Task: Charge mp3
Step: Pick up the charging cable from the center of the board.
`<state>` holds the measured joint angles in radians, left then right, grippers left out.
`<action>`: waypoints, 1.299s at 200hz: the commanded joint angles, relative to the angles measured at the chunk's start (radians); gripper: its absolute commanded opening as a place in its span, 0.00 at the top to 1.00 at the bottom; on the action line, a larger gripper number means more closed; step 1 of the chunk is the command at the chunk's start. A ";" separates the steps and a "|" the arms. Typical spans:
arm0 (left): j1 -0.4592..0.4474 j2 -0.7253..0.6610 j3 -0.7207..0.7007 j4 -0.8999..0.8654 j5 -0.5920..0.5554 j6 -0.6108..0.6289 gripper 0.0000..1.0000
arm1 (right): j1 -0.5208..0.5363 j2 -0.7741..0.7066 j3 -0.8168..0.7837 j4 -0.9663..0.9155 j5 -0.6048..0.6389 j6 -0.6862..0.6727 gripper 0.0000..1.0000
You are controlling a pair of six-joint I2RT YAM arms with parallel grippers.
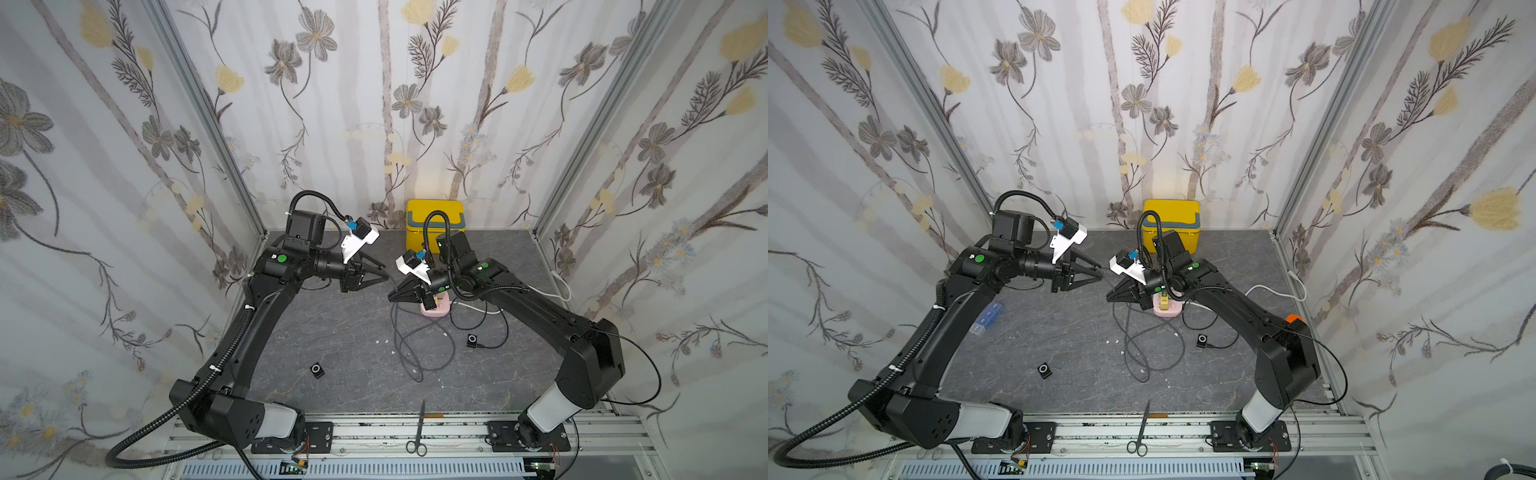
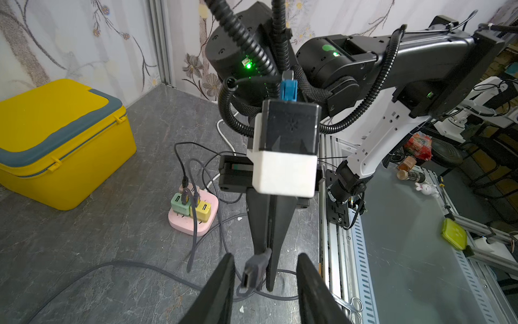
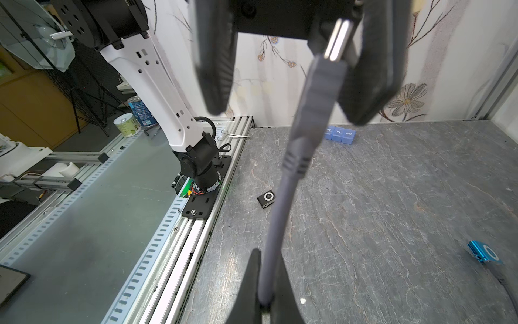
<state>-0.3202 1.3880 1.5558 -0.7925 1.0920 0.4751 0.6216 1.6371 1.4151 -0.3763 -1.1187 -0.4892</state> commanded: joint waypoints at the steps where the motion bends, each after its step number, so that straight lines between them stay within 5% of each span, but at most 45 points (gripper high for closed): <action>1: -0.005 0.004 0.010 -0.025 0.020 0.025 0.66 | 0.005 0.006 0.011 0.010 -0.011 -0.004 1.00; 109: -0.012 0.021 0.029 -0.061 0.005 0.013 1.00 | 0.013 -0.025 -0.022 0.023 0.022 -0.004 1.00; 125: -0.011 0.018 0.029 -0.044 -0.016 -0.019 1.00 | 0.013 -0.035 -0.035 0.042 0.050 0.001 0.75; 144: -0.012 0.010 0.026 -0.019 -0.053 -0.066 1.00 | 0.013 -0.083 -0.059 0.097 0.139 0.036 0.65; 162: -0.005 -0.013 0.021 0.018 -0.132 -0.130 1.00 | 0.012 -0.162 -0.130 0.230 0.303 0.125 0.47; 208: 0.093 -0.071 0.092 0.049 -0.337 -0.260 1.00 | 0.013 -0.356 -0.245 0.447 0.795 0.292 0.36; 242: 0.196 -0.114 0.102 0.099 -0.642 -0.419 1.00 | 0.014 -0.422 -0.269 0.491 0.835 0.450 0.35; 260: 0.215 -0.170 0.008 0.168 -0.714 -0.496 1.00 | 0.027 -0.455 -0.322 0.575 0.829 0.593 0.36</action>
<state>-0.1234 1.2732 1.6402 -0.7246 0.5751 0.1215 0.6365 1.2148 1.1385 0.0589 -0.3443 -0.1043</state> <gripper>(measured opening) 0.097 0.645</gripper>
